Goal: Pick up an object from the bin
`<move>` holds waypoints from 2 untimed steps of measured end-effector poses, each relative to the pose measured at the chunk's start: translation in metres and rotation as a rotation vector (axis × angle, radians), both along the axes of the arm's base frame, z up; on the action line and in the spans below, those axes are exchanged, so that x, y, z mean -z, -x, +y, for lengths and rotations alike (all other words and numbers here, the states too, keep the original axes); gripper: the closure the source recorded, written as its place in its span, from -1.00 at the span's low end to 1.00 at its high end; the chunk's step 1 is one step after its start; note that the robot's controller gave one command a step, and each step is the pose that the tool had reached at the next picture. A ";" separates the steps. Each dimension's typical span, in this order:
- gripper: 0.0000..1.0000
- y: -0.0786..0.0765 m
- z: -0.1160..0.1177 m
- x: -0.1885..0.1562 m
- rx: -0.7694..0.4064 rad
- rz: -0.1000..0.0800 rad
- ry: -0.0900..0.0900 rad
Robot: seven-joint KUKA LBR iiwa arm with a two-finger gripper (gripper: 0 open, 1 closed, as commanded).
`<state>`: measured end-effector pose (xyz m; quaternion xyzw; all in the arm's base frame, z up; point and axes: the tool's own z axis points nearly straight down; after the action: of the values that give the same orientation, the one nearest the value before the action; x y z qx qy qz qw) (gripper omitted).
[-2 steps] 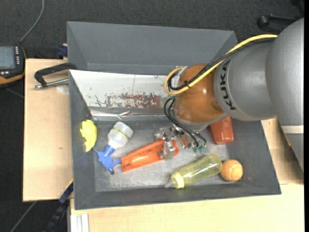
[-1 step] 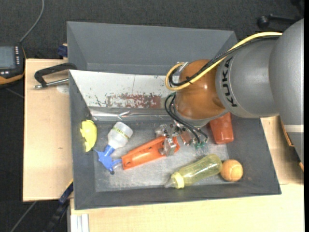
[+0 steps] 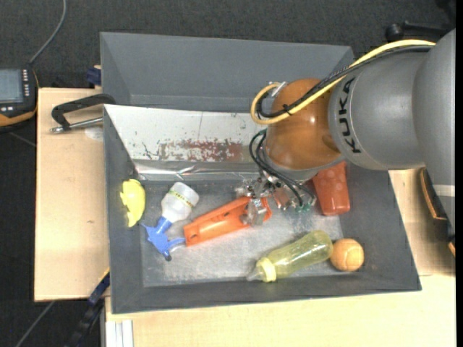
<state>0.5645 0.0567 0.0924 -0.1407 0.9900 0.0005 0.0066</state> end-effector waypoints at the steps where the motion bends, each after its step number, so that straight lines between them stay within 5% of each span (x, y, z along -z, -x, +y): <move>1: 1.00 -0.001 0.003 0.013 -0.010 0.001 0.000; 2: 1.00 -0.015 0.000 -0.003 -0.036 -0.003 -0.001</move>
Offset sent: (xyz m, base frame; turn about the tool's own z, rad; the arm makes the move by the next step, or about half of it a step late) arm 0.0231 -0.0041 0.0156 -0.0482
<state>0.5798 0.0563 0.0958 -0.1583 0.9874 0.0009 0.0080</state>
